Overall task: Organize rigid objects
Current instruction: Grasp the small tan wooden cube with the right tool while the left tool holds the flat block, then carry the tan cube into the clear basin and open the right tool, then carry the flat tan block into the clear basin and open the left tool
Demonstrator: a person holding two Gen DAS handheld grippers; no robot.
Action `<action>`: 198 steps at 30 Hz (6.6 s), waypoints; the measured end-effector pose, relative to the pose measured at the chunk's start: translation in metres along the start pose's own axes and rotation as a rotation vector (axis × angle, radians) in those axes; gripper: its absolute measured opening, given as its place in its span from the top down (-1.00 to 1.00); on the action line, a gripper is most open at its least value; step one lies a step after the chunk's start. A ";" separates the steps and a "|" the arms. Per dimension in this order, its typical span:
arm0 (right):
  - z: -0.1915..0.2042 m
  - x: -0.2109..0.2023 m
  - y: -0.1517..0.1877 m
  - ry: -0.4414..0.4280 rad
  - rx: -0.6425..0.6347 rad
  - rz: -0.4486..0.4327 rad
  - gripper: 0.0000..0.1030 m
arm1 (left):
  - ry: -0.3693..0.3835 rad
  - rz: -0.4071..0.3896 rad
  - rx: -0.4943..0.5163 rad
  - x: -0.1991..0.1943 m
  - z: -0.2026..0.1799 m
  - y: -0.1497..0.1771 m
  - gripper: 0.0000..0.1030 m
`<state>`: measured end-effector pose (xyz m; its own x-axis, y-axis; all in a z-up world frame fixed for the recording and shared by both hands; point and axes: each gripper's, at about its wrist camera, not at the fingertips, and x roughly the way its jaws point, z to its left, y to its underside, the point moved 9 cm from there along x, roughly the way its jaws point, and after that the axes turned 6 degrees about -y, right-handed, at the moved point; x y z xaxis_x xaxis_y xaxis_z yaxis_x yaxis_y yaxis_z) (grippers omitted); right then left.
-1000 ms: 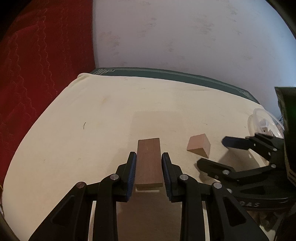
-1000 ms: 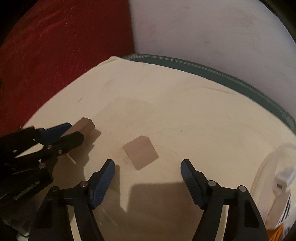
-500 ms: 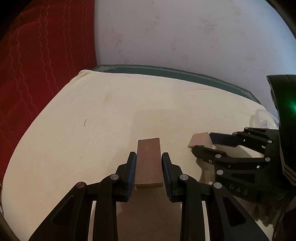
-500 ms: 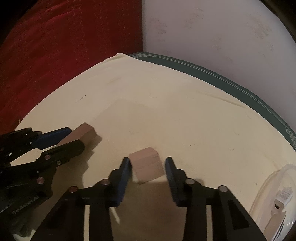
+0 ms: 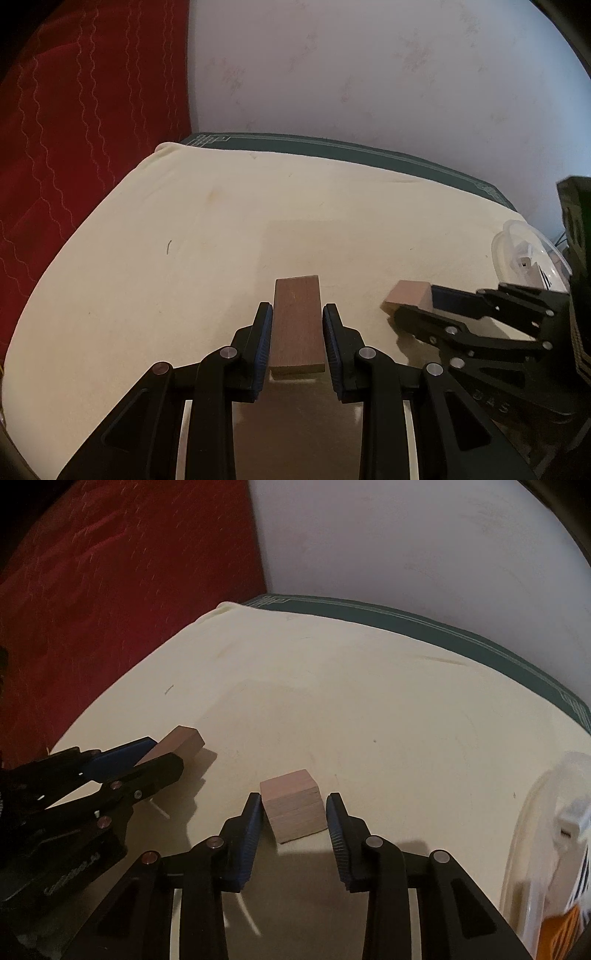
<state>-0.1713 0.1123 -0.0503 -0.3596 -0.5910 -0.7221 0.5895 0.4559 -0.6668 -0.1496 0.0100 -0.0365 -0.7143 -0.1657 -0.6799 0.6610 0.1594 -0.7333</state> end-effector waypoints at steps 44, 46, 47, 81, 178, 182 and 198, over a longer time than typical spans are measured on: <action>-0.060 -0.129 0.050 0.159 0.410 -0.357 0.28 | -0.005 -0.002 0.021 -0.001 -0.002 0.003 0.46; -0.068 -0.136 0.052 0.173 0.434 -0.378 0.27 | -0.008 -0.005 0.024 -0.001 -0.002 0.002 0.46; -0.072 -0.140 0.052 0.181 0.445 -0.388 0.28 | -0.012 -0.006 0.025 -0.001 -0.003 0.000 0.46; -0.162 -0.215 0.089 0.421 0.629 -0.492 0.27 | -0.001 -0.022 0.068 -0.008 -0.014 0.003 0.46; -0.188 -0.248 0.139 0.565 0.804 -0.593 -0.58 | 0.282 -0.022 0.310 -0.005 -0.269 -0.046 0.46; -0.189 -0.247 0.140 0.565 0.807 -0.592 -0.58 | 0.297 -0.014 0.318 -0.002 -0.276 -0.043 0.46; -0.189 -0.246 0.140 0.565 0.808 -0.591 -0.58 | 0.314 -0.001 0.297 0.002 -0.273 -0.041 0.08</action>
<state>-0.1371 0.4477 -0.0009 -0.8871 -0.0946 -0.4518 0.4394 -0.4735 -0.7634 -0.2413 0.2688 -0.0068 -0.7197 0.1462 -0.6788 0.6651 -0.1354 -0.7344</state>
